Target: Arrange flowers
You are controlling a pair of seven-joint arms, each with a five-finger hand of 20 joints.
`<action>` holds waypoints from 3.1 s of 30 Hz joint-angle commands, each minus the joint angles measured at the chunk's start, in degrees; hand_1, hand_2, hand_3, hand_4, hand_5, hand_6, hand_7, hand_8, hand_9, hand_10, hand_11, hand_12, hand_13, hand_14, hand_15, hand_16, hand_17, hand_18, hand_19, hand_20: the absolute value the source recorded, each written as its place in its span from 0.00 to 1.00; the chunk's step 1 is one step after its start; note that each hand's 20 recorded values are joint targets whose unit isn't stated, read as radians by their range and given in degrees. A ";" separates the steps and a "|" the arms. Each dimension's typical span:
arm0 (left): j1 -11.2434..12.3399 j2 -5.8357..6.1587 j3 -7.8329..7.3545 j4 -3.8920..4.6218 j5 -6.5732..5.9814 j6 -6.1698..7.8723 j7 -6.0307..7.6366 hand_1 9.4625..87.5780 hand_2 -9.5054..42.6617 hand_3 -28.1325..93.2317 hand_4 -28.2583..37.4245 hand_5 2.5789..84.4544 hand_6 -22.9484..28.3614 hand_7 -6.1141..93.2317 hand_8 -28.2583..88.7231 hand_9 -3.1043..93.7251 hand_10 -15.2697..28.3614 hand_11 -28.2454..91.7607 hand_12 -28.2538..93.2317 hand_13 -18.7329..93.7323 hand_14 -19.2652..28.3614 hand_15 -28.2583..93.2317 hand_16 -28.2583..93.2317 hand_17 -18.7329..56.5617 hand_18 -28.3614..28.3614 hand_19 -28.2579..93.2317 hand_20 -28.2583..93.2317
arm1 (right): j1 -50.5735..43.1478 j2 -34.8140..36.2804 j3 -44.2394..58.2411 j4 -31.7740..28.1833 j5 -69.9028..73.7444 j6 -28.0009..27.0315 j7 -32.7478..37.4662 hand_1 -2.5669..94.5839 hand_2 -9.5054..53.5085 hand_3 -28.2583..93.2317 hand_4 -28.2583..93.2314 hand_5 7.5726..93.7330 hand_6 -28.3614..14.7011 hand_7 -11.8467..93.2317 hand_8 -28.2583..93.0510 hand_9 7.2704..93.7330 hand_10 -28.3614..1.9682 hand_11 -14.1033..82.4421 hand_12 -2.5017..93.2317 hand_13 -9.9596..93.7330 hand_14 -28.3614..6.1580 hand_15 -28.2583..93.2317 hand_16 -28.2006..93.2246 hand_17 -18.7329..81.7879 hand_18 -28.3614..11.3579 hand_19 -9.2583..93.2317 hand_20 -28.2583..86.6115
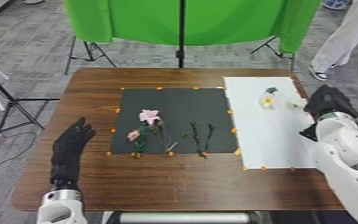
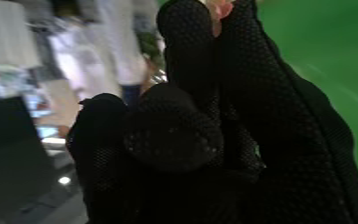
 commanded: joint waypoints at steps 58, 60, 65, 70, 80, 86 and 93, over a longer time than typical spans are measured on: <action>-1.33 0.42 1.79 1.65 -2.54 -1.09 0.21 0.10 0.57 0.72 0.00 0.45 0.58 0.15 0.19 0.42 0.66 0.40 0.32 0.43 0.75 0.46 0.20 0.32 0.69 0.33 0.38 | 33.14 -18.90 -51.06 7.50 6.12 -7.06 -18.52 0.64 0.00 0.70 0.09 0.82 0.69 0.31 0.30 0.96 0.65 0.43 0.47 0.99 0.79 0.72 0.54 0.89 0.50 1.00 0.74; -1.30 0.43 1.78 1.65 -2.54 -1.13 0.22 0.10 0.56 0.72 0.00 0.45 0.58 0.15 0.19 0.42 0.66 0.40 0.32 0.44 0.75 0.46 0.20 0.32 0.69 0.33 0.38 | 33.30 -18.77 -51.05 7.53 5.82 -6.67 -18.61 0.64 0.00 0.70 0.09 0.82 0.69 0.31 0.30 0.96 0.64 0.43 0.47 0.99 0.79 0.72 0.54 0.89 0.50 1.00 0.74; -1.14 0.31 1.65 1.61 -2.46 -1.22 0.22 0.09 0.53 0.74 0.00 0.44 0.58 0.16 0.19 0.42 0.66 0.40 0.32 0.44 0.75 0.46 0.20 0.32 0.69 0.33 0.38 | 33.27 -18.44 -50.86 7.12 5.99 -6.84 -19.08 0.62 0.00 0.70 0.09 0.78 0.70 0.30 0.29 0.95 0.64 0.46 0.46 0.99 0.79 0.72 0.54 0.88 0.50 1.00 0.75; -0.97 0.12 1.59 1.55 -2.38 -1.33 0.38 0.09 0.49 0.75 0.00 0.44 0.57 0.16 0.19 0.42 0.66 0.40 0.32 0.43 0.75 0.46 0.20 0.32 0.69 0.33 0.38 | 33.15 -18.52 -50.95 7.40 5.58 -7.41 -19.23 0.60 0.00 0.71 0.08 0.75 0.71 0.30 0.28 0.94 0.63 0.49 0.44 0.99 0.79 0.73 0.54 0.88 0.49 1.00 0.75; -0.63 0.02 1.54 1.39 -2.21 -1.24 0.37 0.09 0.46 0.76 0.00 0.44 0.57 0.16 0.19 0.42 0.66 0.40 0.32 0.44 0.75 0.46 0.20 0.32 0.69 0.33 0.38 | 33.65 -17.82 -50.50 7.25 4.68 -7.14 -19.09 0.54 0.00 0.77 0.06 0.72 0.71 0.29 0.25 0.93 0.62 0.51 0.42 0.99 0.79 0.73 0.54 0.88 0.49 1.00 0.75; -0.81 -0.08 1.62 1.46 -2.16 -1.34 0.25 0.09 0.44 0.76 0.00 0.44 0.57 0.16 0.19 0.42 0.66 0.40 0.32 0.44 0.75 0.46 0.20 0.32 0.69 0.33 0.38 | 33.71 -17.53 -49.97 7.64 3.97 -7.26 -19.27 0.53 0.00 0.79 0.05 0.71 0.72 0.29 0.23 0.92 0.62 0.53 0.42 0.99 0.79 0.73 0.54 0.88 0.49 1.00 0.76; -0.68 -0.52 1.73 1.35 -2.02 -1.56 0.42 0.10 0.43 0.76 0.00 0.44 0.57 0.16 0.19 0.42 0.66 0.40 0.32 0.43 0.75 0.46 0.20 0.32 0.69 0.33 0.38 | 32.38 -10.74 -39.78 -0.15 2.57 0.12 -18.00 0.52 0.00 0.79 0.05 0.70 0.72 0.29 0.20 0.91 0.61 0.52 0.41 0.98 0.78 0.73 0.54 0.87 0.48 1.00 0.76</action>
